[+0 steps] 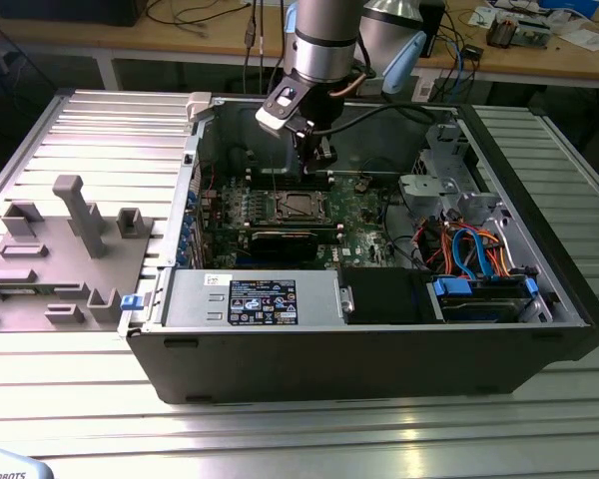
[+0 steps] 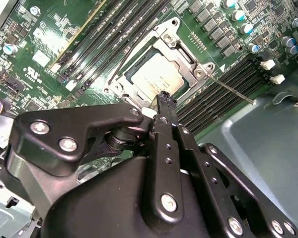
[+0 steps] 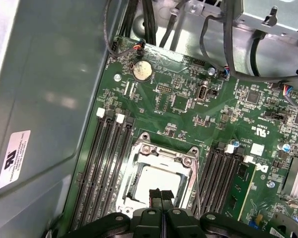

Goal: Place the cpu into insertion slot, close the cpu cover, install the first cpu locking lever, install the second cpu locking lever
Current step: 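Install the first cpu locking lever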

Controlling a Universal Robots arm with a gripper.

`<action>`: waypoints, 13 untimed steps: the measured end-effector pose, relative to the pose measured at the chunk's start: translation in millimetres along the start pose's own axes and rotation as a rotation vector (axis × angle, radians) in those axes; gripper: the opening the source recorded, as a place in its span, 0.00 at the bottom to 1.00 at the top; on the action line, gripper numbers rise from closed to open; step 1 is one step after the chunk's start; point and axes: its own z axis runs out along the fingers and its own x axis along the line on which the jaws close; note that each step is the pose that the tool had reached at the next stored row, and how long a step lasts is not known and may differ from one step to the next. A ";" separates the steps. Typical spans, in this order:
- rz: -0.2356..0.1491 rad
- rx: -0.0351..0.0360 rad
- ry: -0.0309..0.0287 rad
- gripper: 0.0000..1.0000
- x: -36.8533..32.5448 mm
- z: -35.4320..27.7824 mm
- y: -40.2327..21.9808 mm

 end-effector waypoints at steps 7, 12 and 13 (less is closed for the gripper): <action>-0.044 -0.0008 -0.0014 0.11 0.0 0.0 0.0; -0.068 -0.0013 -0.0022 0.11 0.0 0.0 0.0; -0.074 -0.0014 -0.0024 0.11 0.0 0.0 0.0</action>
